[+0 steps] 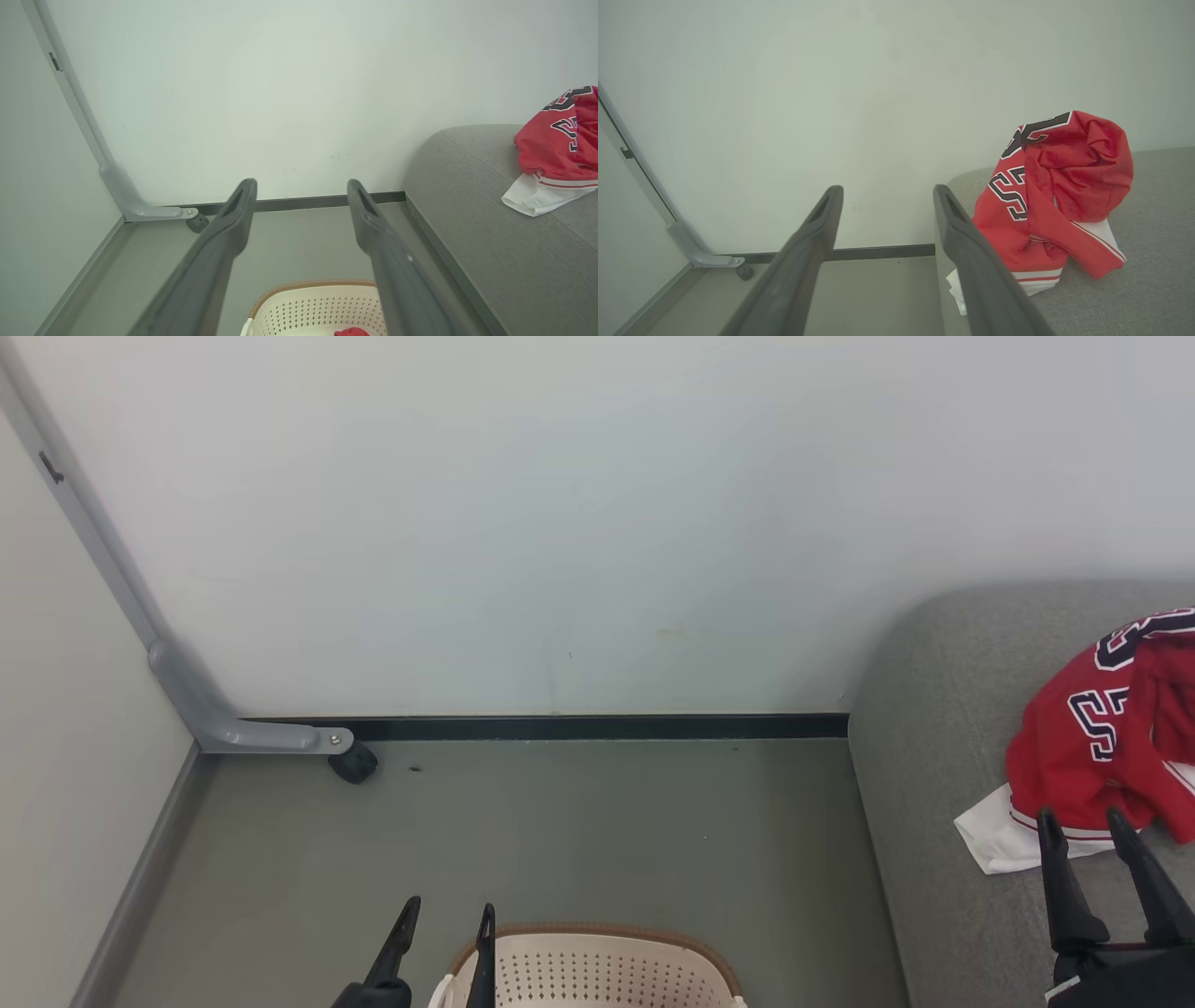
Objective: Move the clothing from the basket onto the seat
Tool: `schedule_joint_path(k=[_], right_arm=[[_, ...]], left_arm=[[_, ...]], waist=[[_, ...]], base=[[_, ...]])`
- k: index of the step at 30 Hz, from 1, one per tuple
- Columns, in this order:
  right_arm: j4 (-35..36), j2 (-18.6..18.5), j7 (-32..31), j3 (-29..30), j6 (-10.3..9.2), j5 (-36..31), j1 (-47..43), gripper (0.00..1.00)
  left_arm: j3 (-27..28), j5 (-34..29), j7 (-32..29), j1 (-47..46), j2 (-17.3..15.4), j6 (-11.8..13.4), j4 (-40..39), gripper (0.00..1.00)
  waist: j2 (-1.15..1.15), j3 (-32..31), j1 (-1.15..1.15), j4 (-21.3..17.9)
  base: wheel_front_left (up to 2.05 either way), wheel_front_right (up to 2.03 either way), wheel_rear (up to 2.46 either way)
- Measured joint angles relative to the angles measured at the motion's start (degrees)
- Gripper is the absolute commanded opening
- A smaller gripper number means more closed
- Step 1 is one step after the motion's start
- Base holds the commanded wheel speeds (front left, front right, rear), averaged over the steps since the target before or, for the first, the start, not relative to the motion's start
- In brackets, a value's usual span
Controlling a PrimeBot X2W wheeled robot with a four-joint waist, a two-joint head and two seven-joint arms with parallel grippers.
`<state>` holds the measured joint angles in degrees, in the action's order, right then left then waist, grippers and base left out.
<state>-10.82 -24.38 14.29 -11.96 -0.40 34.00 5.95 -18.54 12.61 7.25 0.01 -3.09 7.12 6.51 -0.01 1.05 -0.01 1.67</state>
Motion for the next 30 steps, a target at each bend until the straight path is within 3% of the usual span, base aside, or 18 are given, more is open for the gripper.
schedule_joint_path(k=[17, 30], right_arm=[[6.93, 1.09, 0.0, 1.51, -3.67, -2.6, -9.63, 1.0], [9.25, 2.11, 0.0, 2.08, -4.21, -3.47, -11.91, 1.0]], left_arm=[[2.96, -0.11, -0.37, 4.22, -0.01, 0.0, -1.67, 1.0], [4.19, -0.05, -1.62, 5.15, -0.01, 0.0, -1.38, 1.0]], waist=[[0.0, -3.34, 0.01, 0.17], [0.01, -3.68, 0.01, 0.14]], base=[[0.0, 0.0, 0.0], [0.0, 0.0, 0.0]])
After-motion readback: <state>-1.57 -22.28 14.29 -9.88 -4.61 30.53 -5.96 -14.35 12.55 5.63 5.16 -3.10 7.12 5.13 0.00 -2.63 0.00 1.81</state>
